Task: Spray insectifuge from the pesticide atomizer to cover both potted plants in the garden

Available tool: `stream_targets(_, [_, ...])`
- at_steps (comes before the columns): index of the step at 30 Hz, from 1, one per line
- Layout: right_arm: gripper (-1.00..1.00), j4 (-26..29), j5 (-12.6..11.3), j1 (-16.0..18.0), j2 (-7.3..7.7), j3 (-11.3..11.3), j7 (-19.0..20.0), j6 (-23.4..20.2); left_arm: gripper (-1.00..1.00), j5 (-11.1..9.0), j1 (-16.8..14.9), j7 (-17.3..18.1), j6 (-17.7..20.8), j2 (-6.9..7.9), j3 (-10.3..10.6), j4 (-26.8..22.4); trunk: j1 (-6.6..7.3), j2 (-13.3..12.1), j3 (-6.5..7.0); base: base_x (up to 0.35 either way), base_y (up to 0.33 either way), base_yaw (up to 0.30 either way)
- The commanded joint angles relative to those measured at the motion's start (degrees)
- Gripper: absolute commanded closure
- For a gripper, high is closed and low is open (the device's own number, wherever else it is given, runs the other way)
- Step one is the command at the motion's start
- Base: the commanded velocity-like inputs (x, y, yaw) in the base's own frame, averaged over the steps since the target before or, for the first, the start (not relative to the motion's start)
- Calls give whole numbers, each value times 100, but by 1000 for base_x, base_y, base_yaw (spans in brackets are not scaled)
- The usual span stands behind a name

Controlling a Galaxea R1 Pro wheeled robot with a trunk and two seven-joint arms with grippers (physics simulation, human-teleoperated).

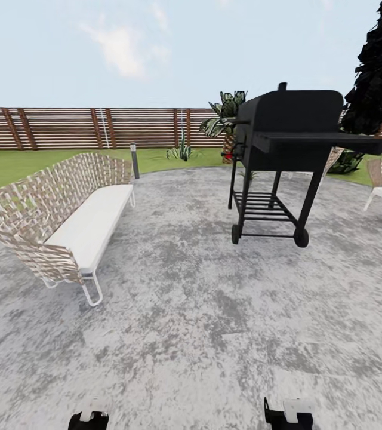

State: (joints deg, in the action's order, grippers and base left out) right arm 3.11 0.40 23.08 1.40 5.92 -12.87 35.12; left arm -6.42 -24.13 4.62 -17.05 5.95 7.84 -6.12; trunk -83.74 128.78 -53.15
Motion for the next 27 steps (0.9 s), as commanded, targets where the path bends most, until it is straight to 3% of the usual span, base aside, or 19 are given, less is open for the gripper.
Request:
stream_targets(1, [-100, -4, 5, 3, 0, 49, -49, 4, 100, -61, -4, 22, -18, 3, 42, 5, -2, 2, -5, 340, 0, 0])
stream_targets(27, [-100, -4, 5, 3, 0, 47, -49, 4, 100, -61, -4, 22, -18, 3, 42, 5, -2, 2, -5, 340, 0, 33])
